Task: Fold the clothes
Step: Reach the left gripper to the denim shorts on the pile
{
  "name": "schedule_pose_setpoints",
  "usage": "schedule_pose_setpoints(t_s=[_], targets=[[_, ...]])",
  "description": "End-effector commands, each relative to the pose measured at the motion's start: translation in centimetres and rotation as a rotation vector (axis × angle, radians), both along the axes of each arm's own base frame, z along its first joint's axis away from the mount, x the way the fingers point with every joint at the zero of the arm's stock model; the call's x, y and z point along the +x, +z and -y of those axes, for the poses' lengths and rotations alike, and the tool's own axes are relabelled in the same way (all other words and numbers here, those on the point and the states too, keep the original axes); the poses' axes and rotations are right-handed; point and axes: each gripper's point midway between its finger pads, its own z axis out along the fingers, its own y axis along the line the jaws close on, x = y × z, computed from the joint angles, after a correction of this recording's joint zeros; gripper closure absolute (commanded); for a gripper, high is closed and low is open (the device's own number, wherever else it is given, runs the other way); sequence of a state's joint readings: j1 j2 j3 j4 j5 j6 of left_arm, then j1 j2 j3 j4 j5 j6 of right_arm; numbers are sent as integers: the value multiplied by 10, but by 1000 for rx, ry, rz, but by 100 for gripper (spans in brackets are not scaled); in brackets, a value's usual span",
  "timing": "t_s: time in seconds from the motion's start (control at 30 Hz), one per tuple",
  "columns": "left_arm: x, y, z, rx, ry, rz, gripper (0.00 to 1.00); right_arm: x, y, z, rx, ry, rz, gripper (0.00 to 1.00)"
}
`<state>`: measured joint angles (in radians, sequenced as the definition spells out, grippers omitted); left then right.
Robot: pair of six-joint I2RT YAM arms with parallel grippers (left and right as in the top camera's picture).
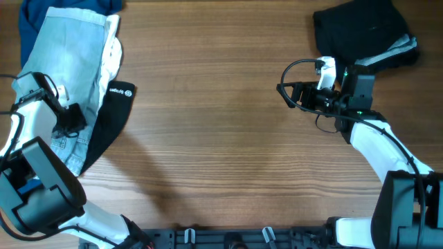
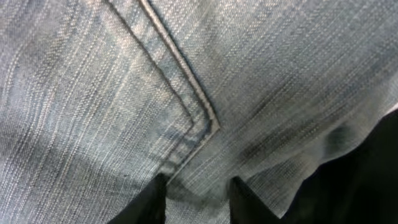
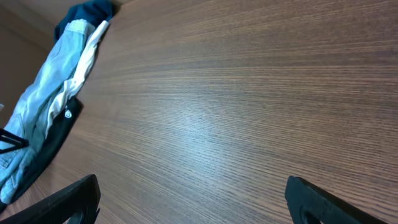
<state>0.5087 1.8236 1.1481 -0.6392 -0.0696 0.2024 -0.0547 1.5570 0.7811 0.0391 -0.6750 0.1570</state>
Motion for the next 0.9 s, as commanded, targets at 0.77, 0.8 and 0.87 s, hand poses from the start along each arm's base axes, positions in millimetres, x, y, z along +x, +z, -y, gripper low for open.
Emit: schedule_pose_setpoints(t_s=[0.77, 0.8, 0.87], targets=[[-47, -21, -14, -78, 132, -112, 96, 10, -1, 7, -35, -40, 7, 3], [-46, -21, -13, -84, 131, -107, 96, 10, -1, 7, -35, -40, 7, 3], [-44, -21, -11, -96, 127, -97, 96, 10, -1, 7, -35, -40, 7, 3]])
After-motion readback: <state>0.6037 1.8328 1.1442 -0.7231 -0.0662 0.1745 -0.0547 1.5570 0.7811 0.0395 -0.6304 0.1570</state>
